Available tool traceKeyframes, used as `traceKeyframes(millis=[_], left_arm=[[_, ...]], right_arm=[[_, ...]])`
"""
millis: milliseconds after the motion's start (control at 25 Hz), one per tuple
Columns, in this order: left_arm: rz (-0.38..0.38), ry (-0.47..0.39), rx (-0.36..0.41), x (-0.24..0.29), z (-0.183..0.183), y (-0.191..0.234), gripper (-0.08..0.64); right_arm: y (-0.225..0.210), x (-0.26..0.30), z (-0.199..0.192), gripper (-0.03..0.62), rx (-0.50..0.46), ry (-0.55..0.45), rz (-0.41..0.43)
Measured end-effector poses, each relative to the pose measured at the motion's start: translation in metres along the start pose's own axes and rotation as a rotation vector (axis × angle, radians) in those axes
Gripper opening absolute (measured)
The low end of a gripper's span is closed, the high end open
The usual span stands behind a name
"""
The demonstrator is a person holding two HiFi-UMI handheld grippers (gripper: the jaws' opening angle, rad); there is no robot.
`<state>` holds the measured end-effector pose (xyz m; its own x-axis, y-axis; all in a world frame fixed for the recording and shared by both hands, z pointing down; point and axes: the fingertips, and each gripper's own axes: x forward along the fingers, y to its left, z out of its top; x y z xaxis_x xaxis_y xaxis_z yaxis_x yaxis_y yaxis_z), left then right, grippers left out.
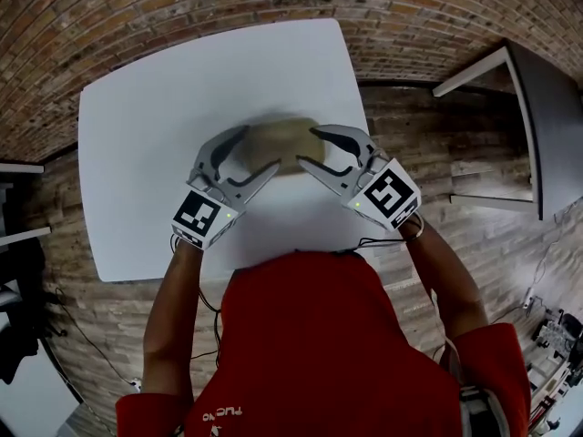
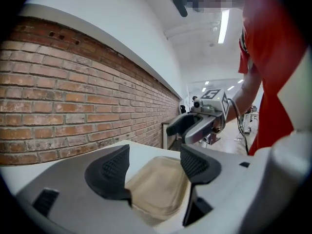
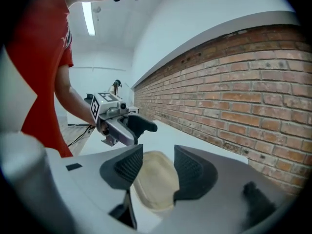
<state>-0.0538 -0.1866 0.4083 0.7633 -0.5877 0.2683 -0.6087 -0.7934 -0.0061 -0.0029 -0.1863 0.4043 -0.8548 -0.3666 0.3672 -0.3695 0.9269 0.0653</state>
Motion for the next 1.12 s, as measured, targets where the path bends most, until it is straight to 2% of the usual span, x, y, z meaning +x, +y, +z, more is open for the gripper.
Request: traceKeyframes(millis=[200, 440, 680, 960, 1120], left_arm=[[-0.097, 0.07, 0.029, 0.01, -0.015, -0.006, 0.432], [-0.198, 0.19, 0.101, 0.021, -0.042, -0.015, 0.533], [-0.223, 0.281, 0.128, 0.028, -0.067, -0.006, 0.563], [-0.267, 0.359, 0.13, 0.034, -0.091, -0.002, 0.565], [-0.279, 0.391, 0.167, 0.037, -0.098, 0.001, 0.565]], right_arm=[[0.012, 0.003, -0.026, 0.273, -0.127, 0.137, 0.1], [0.014, 0.004, -0.064, 0.313, -0.327, 0.299, 0.151], [0.01, 0.007, -0.091, 0.321, -0.488, 0.394, 0.168], [0.001, 0.019, -0.108, 0.321, -0.622, 0.438, 0.136], [-0.002, 0.026, -0.114, 0.319, -0.685, 0.449, 0.132]])
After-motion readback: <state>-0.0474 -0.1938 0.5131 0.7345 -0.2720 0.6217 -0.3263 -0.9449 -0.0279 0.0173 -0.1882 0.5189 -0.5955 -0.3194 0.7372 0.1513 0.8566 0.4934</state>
